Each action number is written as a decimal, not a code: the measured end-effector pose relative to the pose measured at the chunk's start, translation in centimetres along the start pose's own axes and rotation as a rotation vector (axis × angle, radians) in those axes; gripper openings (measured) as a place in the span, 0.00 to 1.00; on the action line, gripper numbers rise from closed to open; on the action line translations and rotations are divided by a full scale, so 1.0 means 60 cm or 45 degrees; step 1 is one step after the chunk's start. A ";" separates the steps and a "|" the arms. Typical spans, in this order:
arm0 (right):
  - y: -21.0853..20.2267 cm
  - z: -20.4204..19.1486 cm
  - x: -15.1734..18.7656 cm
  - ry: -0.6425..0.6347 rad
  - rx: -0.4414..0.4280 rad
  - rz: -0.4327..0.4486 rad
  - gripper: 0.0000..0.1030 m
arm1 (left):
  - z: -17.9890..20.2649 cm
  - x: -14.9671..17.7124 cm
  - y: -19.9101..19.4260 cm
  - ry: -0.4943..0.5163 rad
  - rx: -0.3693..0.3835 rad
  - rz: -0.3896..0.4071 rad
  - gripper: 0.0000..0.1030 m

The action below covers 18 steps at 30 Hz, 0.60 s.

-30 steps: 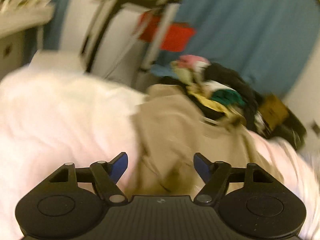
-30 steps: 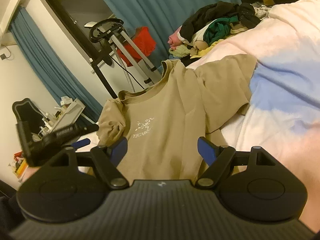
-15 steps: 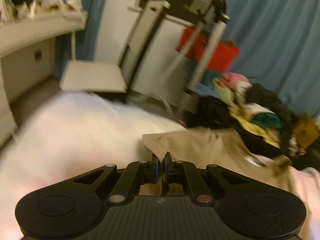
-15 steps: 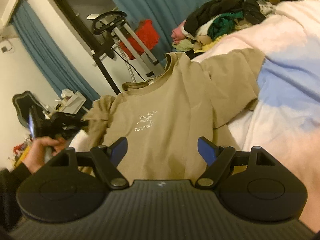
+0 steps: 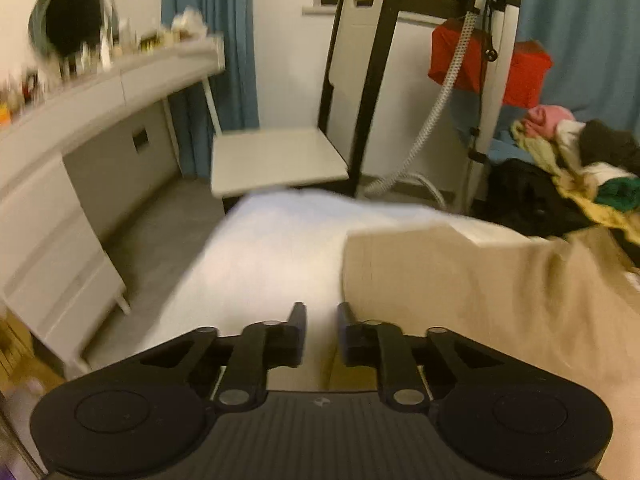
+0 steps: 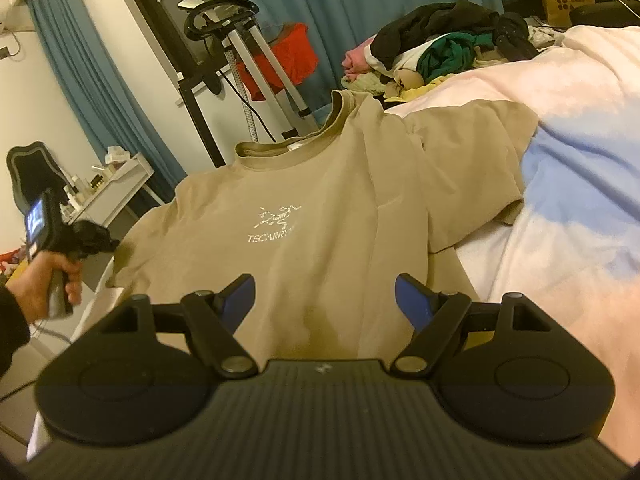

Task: Fold clothes

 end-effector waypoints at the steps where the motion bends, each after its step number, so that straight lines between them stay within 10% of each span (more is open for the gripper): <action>1: 0.001 -0.001 -0.001 -0.001 -0.005 0.001 0.77 | -0.003 0.009 -0.012 -0.007 0.030 -0.009 0.31; 3: 0.000 -0.003 -0.002 -0.003 -0.014 0.003 0.77 | -0.005 0.038 -0.081 -0.031 0.106 -0.056 0.48; 10: -0.038 -0.026 -0.006 -0.070 -0.047 0.044 0.77 | -0.022 0.208 -0.315 -0.095 0.339 -0.482 0.51; 18: -0.119 -0.055 -0.002 -0.195 -0.033 0.088 0.76 | -0.042 0.324 -0.411 -0.043 0.323 -0.698 0.48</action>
Point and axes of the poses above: each gripper's, at about its wrist camera, not at the fingertips, and y roughly the way its jaws point, z to its right, x to its underside, the point moved 1 cm from there along y, roughly the way its jaws point, and after that the axes turned 13 degrees about z, right-handed, at the moved point
